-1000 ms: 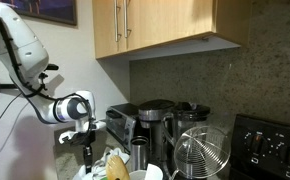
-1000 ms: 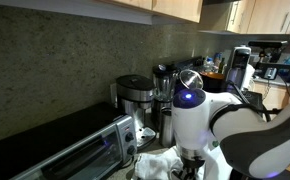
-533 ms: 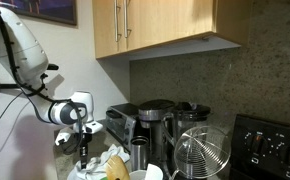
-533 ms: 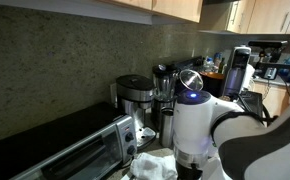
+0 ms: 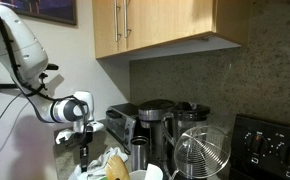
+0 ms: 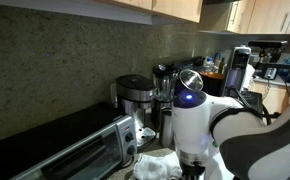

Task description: Use the white towel to wipe the white plate, then put the white plate on top of the microwave

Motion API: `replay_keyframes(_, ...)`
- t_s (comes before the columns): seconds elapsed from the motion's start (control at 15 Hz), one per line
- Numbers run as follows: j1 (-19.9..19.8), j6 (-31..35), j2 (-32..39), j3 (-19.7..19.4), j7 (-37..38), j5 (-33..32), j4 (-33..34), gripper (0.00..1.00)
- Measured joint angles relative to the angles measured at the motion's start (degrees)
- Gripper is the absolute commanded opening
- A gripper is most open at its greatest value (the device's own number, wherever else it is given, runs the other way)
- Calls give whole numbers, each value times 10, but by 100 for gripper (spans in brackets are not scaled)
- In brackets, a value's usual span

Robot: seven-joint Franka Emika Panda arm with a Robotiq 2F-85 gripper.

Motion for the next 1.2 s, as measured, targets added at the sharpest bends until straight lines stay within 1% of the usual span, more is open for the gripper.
replay_keyframes(0.07,0,2,-6,-2,19,-25,1,6)
replay_keyframes(0.2,0,13,-20,-2,31,-34,2,6)
replay_keyframes(0.33,0,24,-39,1,28,-17,4,6)
replay_keyframes(0.47,2,32,-63,7,10,20,7,6)
replay_keyframes(0.6,8,58,-89,14,-29,82,10,6)
replay_keyframes(0.73,24,87,-108,20,-82,159,16,6)
replay_keyframes(1.0,80,112,-120,33,-209,315,42,6)
replay_keyframes(1.2,125,114,-113,48,-298,411,61,6)
